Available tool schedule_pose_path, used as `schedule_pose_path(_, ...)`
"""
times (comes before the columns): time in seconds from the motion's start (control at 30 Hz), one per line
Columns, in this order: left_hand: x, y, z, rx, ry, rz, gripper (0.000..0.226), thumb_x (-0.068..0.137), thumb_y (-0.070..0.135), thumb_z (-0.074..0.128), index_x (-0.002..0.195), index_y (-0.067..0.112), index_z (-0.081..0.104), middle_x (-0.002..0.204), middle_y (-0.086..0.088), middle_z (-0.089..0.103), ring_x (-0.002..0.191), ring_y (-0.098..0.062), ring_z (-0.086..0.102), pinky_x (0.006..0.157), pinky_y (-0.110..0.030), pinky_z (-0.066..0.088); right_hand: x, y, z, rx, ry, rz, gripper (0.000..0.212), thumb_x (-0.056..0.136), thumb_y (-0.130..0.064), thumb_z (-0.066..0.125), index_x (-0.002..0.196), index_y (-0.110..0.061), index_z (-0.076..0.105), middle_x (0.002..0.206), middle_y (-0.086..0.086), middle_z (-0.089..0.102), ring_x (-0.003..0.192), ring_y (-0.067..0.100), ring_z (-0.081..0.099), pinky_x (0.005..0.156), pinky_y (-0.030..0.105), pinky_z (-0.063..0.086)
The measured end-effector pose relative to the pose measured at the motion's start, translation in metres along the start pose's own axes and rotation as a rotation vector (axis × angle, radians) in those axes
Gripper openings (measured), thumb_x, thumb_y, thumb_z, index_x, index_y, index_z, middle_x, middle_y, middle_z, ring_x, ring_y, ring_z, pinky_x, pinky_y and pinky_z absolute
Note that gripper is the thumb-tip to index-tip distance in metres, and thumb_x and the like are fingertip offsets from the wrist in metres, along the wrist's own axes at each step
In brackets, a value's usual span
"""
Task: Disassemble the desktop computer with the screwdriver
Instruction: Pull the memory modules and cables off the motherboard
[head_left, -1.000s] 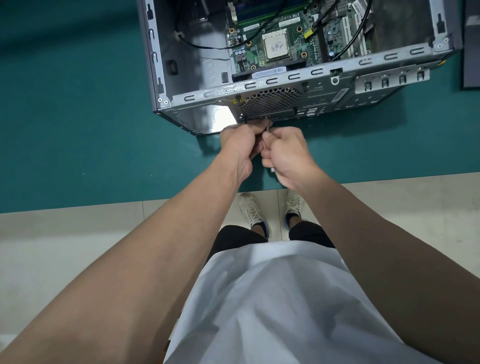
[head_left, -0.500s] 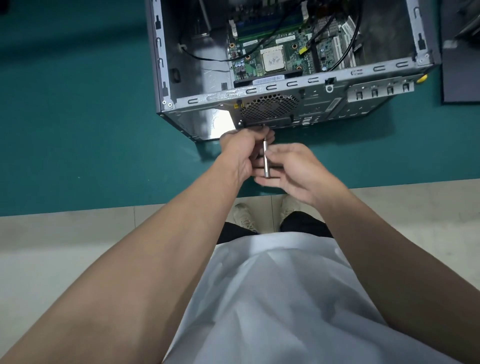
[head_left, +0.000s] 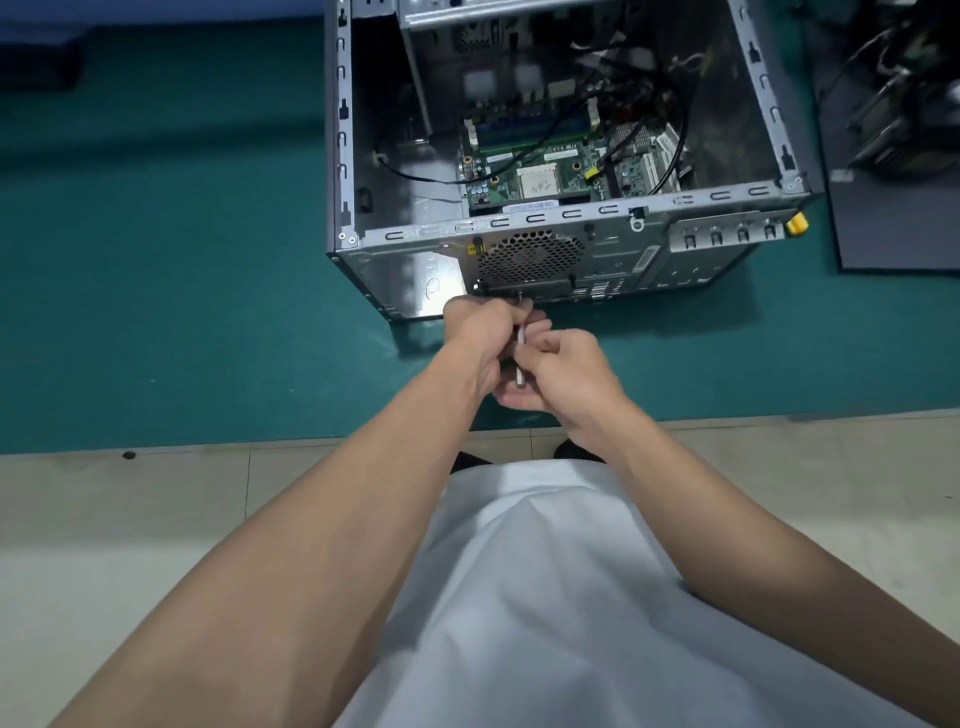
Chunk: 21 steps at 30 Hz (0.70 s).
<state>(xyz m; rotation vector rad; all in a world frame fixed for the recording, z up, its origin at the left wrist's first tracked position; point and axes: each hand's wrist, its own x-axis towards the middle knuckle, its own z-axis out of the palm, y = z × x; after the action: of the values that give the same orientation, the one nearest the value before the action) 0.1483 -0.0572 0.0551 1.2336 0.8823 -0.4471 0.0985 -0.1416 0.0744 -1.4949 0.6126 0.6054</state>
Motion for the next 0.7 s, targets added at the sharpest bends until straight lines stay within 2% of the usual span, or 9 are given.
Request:
schedule_pose_path(0.03,-0.0010,0.0011,-0.0002,-0.005,-0.025,-0.007,0.011,0.085,-0.008,0.063,0.096,-0.006,0.061,0.070,-0.018,0.071,0.061,-0.026,0.071,0.051,-0.035,0.057,-0.0012,-0.0019,-0.0024,0.115,-0.085,0.051,0.013,0.096,0.002,0.049,0.093,0.006,0.060,0.075,0.017,0.065,0.061,0.025,0.069,0.065,0.033,0.061)
schedule_pose_path(0.1,-0.0022,0.0017,-0.0009,-0.019,-0.078,-0.020,0.012,0.091,-0.006,0.056,0.102,-0.008,0.059,0.077,-0.018,0.071,0.062,-0.024,0.071,0.049,-0.035,0.057,-0.0019,-0.0021,-0.0062,0.165,-0.139,0.076,0.014,0.097,0.003,0.048,0.091,0.010,0.059,0.073,0.018,0.063,0.058,0.023,0.068,0.062,0.027,0.059)
schedule_pose_path(0.17,-0.0051,0.0014,-0.0024,-0.025,-0.091,-0.008,0.008,0.090,-0.005,0.059,0.097,-0.007,0.060,0.078,-0.019,0.070,0.061,-0.024,0.071,0.054,-0.036,0.059,-0.0030,0.0007,-0.0051,0.043,-0.046,0.036,0.013,0.094,0.001,0.054,0.083,0.004,0.061,0.069,0.015,0.064,0.053,0.018,0.066,0.058,0.024,0.057)
schedule_pose_path(0.27,-0.0058,-0.0021,-0.0034,0.117,-0.024,0.051,0.013,0.077,-0.002,0.075,0.084,-0.005,0.065,0.069,-0.017,0.069,0.052,-0.022,0.067,0.046,-0.027,0.053,-0.0045,0.0051,-0.0002,-0.285,0.177,-0.059,0.018,0.087,-0.004,0.060,0.069,-0.010,0.061,0.058,0.007,0.067,0.047,0.014,0.067,0.051,0.021,0.053)
schedule_pose_path(0.33,-0.0062,-0.0041,-0.0017,0.159,0.009,0.068,0.012,0.078,-0.002,0.075,0.086,-0.005,0.067,0.068,-0.016,0.070,0.052,-0.022,0.066,0.047,-0.025,0.051,-0.0052,0.0059,-0.0001,-0.351,0.223,-0.097,0.022,0.084,-0.004,0.059,0.065,-0.014,0.059,0.053,0.005,0.067,0.046,0.014,0.067,0.050,0.021,0.053)
schedule_pose_path(0.43,-0.0049,-0.0026,0.0011,0.091,-0.018,0.030,0.006,0.089,-0.005,0.060,0.094,-0.007,0.061,0.071,-0.018,0.070,0.057,-0.026,0.069,0.054,-0.032,0.056,-0.0050,0.0032,-0.0044,-0.220,0.062,-0.031,0.018,0.092,-0.004,0.055,0.076,-0.009,0.061,0.064,0.011,0.069,0.058,0.020,0.070,0.066,0.031,0.060)
schedule_pose_path(0.53,-0.0042,-0.0008,0.0005,0.029,-0.102,-0.015,0.008,0.094,-0.003,0.053,0.097,-0.009,0.057,0.072,-0.020,0.070,0.063,-0.028,0.071,0.051,-0.033,0.057,-0.0053,0.0008,-0.0051,0.046,-0.063,0.049,0.021,0.096,0.003,0.047,0.080,0.003,0.061,0.067,0.015,0.066,0.060,0.021,0.070,0.065,0.027,0.060)
schedule_pose_path(0.63,-0.0044,-0.0030,-0.0004,0.111,-0.053,0.019,0.017,0.082,0.003,0.072,0.094,-0.005,0.063,0.072,-0.018,0.071,0.060,-0.026,0.070,0.051,-0.030,0.055,-0.0057,0.0047,-0.0033,-0.083,0.066,0.017,0.019,0.092,0.002,0.053,0.077,-0.002,0.064,0.069,0.009,0.068,0.061,0.020,0.071,0.067,0.027,0.060)
schedule_pose_path(0.7,-0.0042,-0.0070,0.0013,0.207,0.005,0.056,0.017,0.076,0.004,0.079,0.085,-0.001,0.066,0.071,-0.014,0.071,0.056,-0.024,0.068,0.053,-0.028,0.053,-0.0064,0.0062,-0.0025,-0.190,0.124,-0.019,0.019,0.089,0.003,0.056,0.076,-0.006,0.067,0.077,0.007,0.071,0.061,0.018,0.072,0.061,0.025,0.059)
